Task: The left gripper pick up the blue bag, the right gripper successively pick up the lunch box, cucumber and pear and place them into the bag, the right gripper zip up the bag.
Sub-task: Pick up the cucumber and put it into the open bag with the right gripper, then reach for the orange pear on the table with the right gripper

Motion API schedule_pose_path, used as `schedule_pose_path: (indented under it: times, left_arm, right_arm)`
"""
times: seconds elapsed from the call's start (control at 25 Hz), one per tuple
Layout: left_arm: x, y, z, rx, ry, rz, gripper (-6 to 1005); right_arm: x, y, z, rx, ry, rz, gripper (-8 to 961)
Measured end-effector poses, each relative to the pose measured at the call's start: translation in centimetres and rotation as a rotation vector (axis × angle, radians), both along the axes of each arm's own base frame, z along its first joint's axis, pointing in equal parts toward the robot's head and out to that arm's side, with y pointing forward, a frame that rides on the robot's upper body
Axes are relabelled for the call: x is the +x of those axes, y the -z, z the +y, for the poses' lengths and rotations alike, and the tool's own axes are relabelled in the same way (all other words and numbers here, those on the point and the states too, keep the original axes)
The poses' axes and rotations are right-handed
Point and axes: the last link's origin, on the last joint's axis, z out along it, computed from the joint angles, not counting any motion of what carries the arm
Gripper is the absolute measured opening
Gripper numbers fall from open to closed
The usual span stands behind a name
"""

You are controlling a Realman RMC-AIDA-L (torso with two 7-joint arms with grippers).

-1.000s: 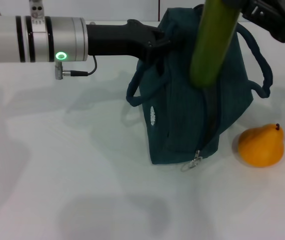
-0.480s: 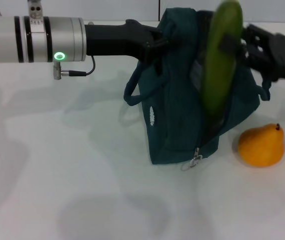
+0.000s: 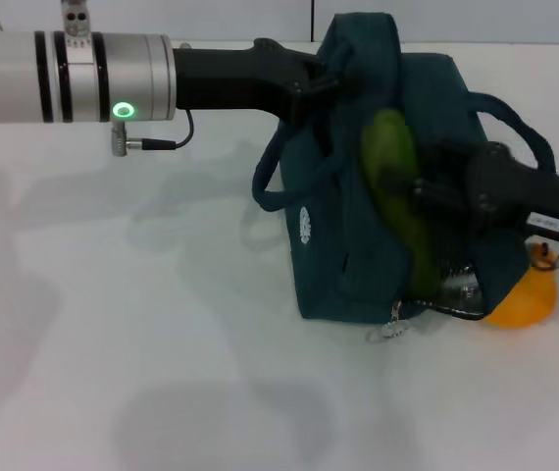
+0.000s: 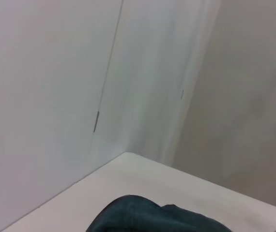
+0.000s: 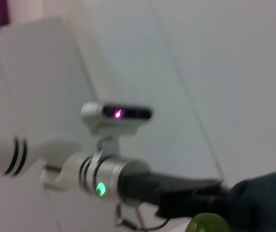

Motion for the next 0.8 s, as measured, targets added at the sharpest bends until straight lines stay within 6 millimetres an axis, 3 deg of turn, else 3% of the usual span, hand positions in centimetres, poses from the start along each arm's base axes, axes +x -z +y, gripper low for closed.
schedule_pose_path:
  times: [0.6,0.8]
  left_arm:
    - [0.1,0.0,0.0,-0.004,-0.004,-0.003,75]
    - [0.1,0.1,0.0,-0.004,-0.004,-0.002,75]
  right_arm:
    - [-0.6,-1.7,0.0,0.152,-0.055,0.100,670]
    - [0.2,-3.6,-0.8,0.263,-0.066,0.170,738]
